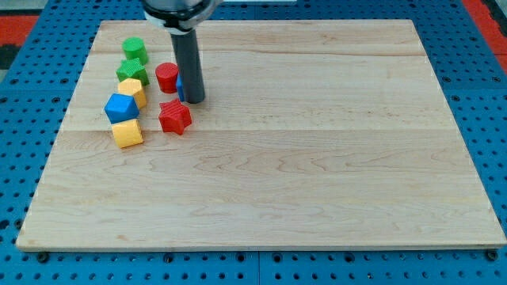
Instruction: Push the blue triangle to the top of the red circle
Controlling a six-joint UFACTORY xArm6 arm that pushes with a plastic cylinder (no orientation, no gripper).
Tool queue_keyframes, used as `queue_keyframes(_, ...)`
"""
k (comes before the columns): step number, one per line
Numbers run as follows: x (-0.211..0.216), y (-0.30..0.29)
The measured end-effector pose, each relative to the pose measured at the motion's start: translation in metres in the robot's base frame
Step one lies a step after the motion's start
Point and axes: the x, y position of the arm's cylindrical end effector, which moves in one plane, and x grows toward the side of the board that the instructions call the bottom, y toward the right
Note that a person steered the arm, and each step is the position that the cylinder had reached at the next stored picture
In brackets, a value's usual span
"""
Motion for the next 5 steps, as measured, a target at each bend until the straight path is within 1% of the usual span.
queue_keyframes(3, -0.092, 0.007)
queue_keyframes(4, -0.111, 0.009)
queue_keyframes(5, -0.104, 0.0)
